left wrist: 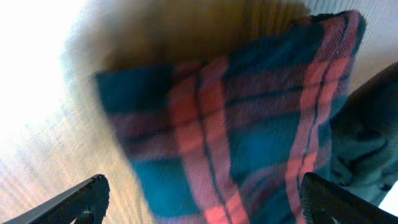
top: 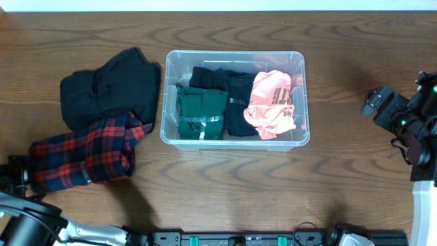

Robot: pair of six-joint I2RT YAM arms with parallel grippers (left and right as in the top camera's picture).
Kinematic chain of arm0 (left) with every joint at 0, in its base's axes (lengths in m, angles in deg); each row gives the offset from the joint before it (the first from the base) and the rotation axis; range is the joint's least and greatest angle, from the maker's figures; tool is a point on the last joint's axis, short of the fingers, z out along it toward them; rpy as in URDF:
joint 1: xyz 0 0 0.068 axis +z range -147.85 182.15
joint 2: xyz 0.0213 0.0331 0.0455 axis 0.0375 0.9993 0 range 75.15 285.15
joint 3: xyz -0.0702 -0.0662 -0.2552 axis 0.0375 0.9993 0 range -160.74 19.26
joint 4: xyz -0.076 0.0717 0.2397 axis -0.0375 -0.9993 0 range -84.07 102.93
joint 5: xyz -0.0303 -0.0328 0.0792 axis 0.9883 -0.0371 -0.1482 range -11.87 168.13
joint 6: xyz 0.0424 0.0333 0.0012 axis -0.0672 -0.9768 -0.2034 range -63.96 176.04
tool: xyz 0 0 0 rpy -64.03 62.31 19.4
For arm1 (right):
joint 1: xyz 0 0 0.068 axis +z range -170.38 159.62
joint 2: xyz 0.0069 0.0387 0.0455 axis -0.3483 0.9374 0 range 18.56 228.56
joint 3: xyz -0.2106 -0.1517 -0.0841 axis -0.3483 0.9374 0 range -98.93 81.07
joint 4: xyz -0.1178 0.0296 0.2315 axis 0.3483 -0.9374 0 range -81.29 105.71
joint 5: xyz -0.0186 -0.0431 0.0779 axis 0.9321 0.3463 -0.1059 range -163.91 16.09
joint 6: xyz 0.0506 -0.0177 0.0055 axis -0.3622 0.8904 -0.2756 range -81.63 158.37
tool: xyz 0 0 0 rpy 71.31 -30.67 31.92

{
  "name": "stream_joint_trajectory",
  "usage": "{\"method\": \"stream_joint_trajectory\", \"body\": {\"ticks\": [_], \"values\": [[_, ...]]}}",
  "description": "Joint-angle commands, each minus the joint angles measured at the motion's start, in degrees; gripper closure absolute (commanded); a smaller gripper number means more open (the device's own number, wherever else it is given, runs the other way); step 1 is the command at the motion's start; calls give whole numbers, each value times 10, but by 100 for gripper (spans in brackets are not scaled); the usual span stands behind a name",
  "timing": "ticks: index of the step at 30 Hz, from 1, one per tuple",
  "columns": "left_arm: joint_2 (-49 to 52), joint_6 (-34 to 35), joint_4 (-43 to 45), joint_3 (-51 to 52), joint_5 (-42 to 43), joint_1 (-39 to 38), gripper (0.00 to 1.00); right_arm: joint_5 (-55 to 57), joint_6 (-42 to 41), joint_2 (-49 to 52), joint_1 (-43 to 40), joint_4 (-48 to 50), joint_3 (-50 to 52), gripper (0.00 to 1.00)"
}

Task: Pack container
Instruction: 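Reach left gripper to the red plaid shirt and grasp it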

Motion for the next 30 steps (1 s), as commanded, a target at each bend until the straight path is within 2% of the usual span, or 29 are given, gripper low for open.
{"method": "stream_joint_trajectory", "body": {"ticks": [1, 12, 17, 18, 20, 23, 24, 27, 30], "values": [[19, -19, 15, -5, 3, -15, 2, 4, 11, -1, -2, 1, -4, 1], [71, -18, 40, -5, -37, -33, 0, 4, 11, 0, -2, 1, -4, 1], [108, -18, 44, -5, -35, -73, 8, 4, 11, -1, -2, 0, -4, 1], [112, -18, 46, -5, -33, -81, 12, 4, 11, -1, -2, 0, -4, 1], [113, -18, 47, -5, -31, -91, 28, 4, 11, -1, -2, 0, -4, 1], [107, -18, 46, -6, -1, -95, 61, 4, 11, -1, -2, 0, -4, 1], [104, -18, 45, -6, 12, -94, 68, 4, 11, -1, -2, 0, -4, 1], [83, -18, 38, -7, 50, -90, 85, 4, 11, -1, -2, 0, -4, 1], [35, -6, 24, -7, 73, -91, 93, 4, 11, 0, -2, 0, -4, 1]]}}
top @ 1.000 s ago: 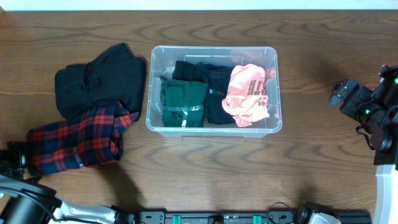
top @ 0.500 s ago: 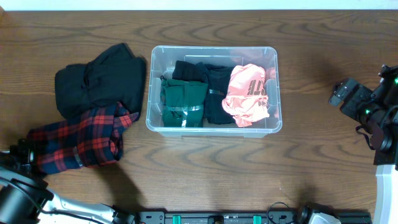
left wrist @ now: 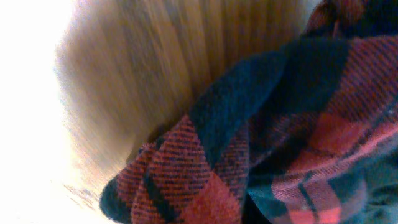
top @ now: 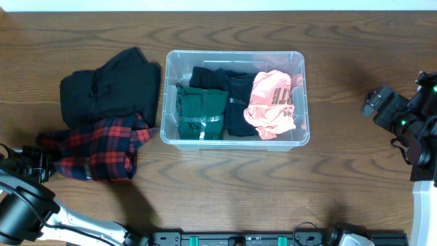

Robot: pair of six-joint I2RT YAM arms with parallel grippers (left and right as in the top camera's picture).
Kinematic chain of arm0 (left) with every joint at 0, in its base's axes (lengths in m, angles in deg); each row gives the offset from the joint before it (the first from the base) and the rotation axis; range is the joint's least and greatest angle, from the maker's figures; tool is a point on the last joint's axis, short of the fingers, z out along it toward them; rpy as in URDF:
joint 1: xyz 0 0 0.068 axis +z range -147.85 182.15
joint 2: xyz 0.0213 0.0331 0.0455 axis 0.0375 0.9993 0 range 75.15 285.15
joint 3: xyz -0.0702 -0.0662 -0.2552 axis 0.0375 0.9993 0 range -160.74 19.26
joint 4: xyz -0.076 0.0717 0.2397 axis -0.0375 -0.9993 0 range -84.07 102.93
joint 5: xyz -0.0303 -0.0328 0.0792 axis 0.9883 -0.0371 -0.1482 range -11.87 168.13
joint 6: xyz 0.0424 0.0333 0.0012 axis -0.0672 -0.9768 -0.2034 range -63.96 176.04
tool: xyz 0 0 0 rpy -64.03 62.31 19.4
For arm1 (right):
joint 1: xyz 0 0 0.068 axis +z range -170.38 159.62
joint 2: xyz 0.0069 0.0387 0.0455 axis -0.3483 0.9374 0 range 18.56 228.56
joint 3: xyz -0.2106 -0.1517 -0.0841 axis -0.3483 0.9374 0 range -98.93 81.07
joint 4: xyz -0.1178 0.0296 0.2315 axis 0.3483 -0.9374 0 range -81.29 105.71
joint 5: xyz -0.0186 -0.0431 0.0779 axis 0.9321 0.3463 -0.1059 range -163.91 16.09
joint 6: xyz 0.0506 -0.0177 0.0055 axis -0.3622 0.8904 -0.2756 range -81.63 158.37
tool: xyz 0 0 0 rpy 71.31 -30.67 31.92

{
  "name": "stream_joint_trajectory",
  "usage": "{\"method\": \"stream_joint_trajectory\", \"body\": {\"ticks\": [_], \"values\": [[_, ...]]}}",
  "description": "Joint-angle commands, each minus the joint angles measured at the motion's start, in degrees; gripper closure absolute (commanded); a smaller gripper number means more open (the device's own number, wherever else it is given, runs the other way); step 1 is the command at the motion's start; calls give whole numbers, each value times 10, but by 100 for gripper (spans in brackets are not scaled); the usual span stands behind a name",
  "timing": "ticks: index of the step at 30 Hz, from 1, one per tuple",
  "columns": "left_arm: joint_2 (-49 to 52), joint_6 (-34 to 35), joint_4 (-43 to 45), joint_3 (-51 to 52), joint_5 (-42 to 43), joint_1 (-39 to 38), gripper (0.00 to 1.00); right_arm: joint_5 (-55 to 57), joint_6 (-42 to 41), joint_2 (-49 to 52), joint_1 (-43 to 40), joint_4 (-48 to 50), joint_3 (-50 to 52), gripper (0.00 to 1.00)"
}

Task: Pack container
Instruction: 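Reach left gripper to the red plaid shirt and grasp it, then carry the plaid shirt over the bin and lay it on top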

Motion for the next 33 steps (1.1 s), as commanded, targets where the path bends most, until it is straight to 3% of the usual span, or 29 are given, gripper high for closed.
{"method": "stream_joint_trajectory", "body": {"ticks": [1, 9, 12, 18, 23, 27, 33], "values": [[-64, 16, -19, 10, 60, -5, 94, 4, 10, -1, -2, 1, -4, 1], [-308, 49, -65, 9, 240, -13, 94, 4, 10, -1, -2, 1, -4, 1], [-408, 62, -63, 9, 259, -27, 94, 4, 10, -1, -2, 1, -4, 1], [-562, 200, -5, 9, 260, -136, 94, 4, 10, -1, -2, 1, -4, 1], [-633, 367, 155, 9, 257, -261, 94, 4, 10, 0, -2, 1, -4, 1], [-652, 470, 252, 9, 181, -377, 94, 4, 10, -1, -2, 1, -4, 1], [-636, 531, 258, 10, -82, -615, 94, 4, 10, 0, -2, 1, -4, 1]]}}
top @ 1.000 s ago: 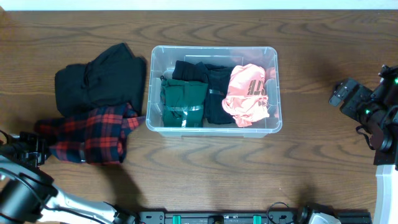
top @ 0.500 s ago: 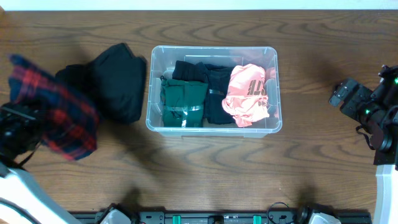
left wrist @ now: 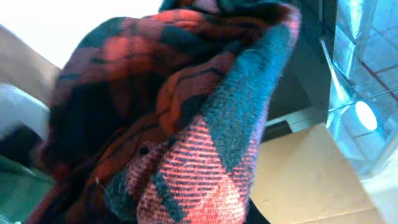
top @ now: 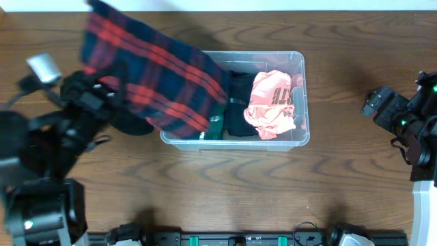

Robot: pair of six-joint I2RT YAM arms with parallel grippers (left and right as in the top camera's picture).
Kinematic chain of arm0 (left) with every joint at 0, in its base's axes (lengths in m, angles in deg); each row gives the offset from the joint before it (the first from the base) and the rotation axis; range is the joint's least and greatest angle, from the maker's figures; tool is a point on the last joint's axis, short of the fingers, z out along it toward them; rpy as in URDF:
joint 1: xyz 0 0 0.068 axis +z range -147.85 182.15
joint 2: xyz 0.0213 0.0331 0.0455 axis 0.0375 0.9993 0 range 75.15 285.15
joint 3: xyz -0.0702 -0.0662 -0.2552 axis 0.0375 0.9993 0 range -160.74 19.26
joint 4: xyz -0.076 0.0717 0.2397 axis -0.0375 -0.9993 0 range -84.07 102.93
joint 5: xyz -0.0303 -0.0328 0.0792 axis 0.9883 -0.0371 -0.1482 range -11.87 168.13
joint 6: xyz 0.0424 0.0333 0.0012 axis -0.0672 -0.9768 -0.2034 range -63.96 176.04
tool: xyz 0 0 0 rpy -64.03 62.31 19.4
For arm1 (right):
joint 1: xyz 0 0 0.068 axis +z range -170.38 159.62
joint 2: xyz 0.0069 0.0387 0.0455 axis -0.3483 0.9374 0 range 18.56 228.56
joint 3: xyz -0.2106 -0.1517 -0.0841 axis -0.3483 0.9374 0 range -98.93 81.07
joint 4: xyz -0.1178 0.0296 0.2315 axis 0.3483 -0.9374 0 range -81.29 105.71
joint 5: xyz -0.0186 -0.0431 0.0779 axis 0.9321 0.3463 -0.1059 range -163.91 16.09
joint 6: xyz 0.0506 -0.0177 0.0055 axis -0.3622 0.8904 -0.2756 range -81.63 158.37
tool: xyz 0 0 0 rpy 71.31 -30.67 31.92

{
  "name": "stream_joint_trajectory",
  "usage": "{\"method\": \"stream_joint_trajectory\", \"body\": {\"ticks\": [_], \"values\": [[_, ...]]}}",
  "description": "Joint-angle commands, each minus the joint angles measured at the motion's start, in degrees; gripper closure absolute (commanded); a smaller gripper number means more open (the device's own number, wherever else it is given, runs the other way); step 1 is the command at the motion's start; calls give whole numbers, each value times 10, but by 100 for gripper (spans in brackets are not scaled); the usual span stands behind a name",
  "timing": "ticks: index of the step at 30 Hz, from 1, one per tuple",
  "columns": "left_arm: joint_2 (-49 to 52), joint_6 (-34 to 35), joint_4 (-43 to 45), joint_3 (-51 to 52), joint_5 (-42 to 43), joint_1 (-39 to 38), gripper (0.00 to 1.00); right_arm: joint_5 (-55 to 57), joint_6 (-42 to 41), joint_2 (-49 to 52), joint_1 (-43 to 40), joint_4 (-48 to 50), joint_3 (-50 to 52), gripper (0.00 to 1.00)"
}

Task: Pack container
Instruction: 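Carry the plaid shirt over the bin and lay it on top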

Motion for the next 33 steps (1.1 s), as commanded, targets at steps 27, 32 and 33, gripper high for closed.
{"method": "stream_joint_trajectory", "body": {"ticks": [27, 32, 33], "values": [[369, 200, 88, -3, -649, -497, 94, 4, 10, 0, -2, 1, -4, 1], [365, 197, -33, -3, -657, -495, 85, 4, 10, -1, -2, 1, -4, 1], [363, 197, -76, -3, -657, -492, 73, 4, 10, -1, -2, 1, -4, 1]]}}
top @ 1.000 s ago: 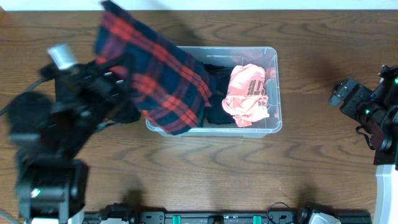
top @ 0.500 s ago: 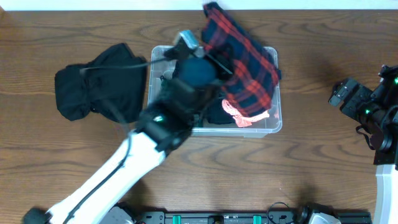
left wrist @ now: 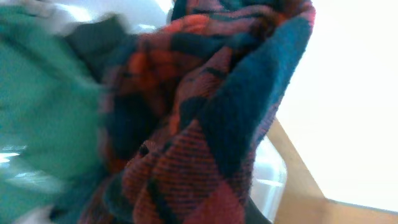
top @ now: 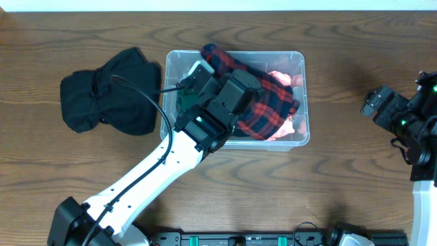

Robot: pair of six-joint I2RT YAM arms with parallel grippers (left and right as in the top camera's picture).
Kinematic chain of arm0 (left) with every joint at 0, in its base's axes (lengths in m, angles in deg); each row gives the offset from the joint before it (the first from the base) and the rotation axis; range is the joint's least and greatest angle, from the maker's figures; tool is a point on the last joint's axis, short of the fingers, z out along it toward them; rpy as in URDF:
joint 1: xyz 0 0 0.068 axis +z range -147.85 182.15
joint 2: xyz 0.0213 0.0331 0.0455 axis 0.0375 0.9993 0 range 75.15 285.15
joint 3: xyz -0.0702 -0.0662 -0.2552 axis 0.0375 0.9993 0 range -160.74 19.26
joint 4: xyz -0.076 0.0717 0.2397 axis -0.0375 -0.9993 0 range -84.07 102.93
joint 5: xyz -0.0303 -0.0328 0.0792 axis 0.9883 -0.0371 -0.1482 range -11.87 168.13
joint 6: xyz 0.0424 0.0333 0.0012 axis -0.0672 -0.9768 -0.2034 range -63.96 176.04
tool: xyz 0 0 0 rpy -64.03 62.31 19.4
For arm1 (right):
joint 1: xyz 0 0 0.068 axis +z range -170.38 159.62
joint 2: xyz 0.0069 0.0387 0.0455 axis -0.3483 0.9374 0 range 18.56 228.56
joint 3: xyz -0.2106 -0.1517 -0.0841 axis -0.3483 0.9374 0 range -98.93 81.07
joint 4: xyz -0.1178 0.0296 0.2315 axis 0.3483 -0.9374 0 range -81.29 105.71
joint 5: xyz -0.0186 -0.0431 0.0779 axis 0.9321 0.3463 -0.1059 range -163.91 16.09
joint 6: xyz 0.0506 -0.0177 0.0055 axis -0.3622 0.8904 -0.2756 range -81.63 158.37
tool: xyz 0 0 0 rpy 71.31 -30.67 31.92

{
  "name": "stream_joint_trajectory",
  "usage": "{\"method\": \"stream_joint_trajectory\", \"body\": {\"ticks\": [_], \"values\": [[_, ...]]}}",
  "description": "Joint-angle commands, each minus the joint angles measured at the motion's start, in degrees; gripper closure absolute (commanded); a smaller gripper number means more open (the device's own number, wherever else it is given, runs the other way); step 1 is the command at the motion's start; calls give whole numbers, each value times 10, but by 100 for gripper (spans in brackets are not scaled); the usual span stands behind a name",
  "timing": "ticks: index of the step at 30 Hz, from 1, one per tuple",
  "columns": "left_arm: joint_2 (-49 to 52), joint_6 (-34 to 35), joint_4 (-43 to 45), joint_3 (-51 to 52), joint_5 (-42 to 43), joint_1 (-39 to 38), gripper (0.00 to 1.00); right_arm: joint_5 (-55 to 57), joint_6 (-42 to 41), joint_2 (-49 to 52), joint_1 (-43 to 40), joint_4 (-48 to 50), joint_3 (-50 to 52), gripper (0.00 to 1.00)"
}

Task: Pack container
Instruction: 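Carry the plaid shirt over the bin and lay it on top, then grasp the black sweater with the left gripper and lift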

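Note:
A clear plastic container (top: 236, 144) sits at the table's middle. My left gripper (top: 234, 90) reaches over it from the front left, shut on a red and dark blue plaid shirt (top: 268, 102). The shirt drapes across the box's middle and right. In the left wrist view the plaid shirt (left wrist: 205, 124) bunches over the jaws and hides the fingers. A green garment (left wrist: 37, 112) lies in the box to its left. A pink garment (top: 283, 76) shows at the box's right end. My right gripper (top: 375, 106) hovers off to the right, away from the box.
A black garment (top: 109, 92) lies in a heap on the table left of the container. The left arm's white link (top: 136, 184) crosses the table from the front left toward the box. The right arm's base stands at the right edge.
The left gripper has moved with the plaid shirt from above the table left of the box to over the box. The shirt now lies down across the box's contents. The right arm is unchanged.
The plaid shirt lay spread on the table at the front left, the left gripper open at its edge. Then the shirt was bunched toward the gripper. Then it hung raised beside the box's left end. Now it rests in the box, still held.

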Motion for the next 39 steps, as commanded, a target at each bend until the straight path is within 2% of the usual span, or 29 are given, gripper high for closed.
{"method": "stream_joint_trajectory", "body": {"ticks": [1, 4, 8, 9, 10, 13, 16, 17, 19, 25, 30, 34, 39], "values": [[-12, 0, -69, -4, -24, 7, 65, 4, 10, -1, -2, 0, -4, 1], [-24, -45, -158, -4, -26, 21, 47, 4, 10, -1, -2, 0, -4, 1], [-61, -154, -254, -4, -30, 47, 42, 4, 10, -1, -2, 0, -4, 1], [-73, -184, -269, -4, -35, 54, 37, 4, 10, -1, -2, 0, -4, 1], [-87, -224, -280, -4, -41, 62, 30, 4, 10, -1, -2, 0, -4, 1], [-124, -355, -272, -4, -41, 86, 25, 4, 10, -1, -2, 0, -4, 1], [-151, -469, -267, -4, -49, 123, 24, 4, 10, -1, -2, 0, -4, 1], [-157, -475, -273, -4, -51, 146, 23, 4, 10, -1, -2, 0, -4, 1], [-163, -464, -282, -4, -40, 203, 13, 4, 10, -1, -2, 0, -4, 1], [-146, -460, -271, -4, 167, 480, 1, 4, 10, -1, -2, 0, -4, 1], [-76, -523, -227, -4, 389, 707, 2, 4, 10, -1, -2, 0, -4, 1], [9, -556, -214, -4, 461, 816, 2, 4, 10, -1, -2, 0, -4, 1], [127, -610, -159, -4, 592, 886, 2, 4, 10, -1, -2, 0, -4, 1]]}}
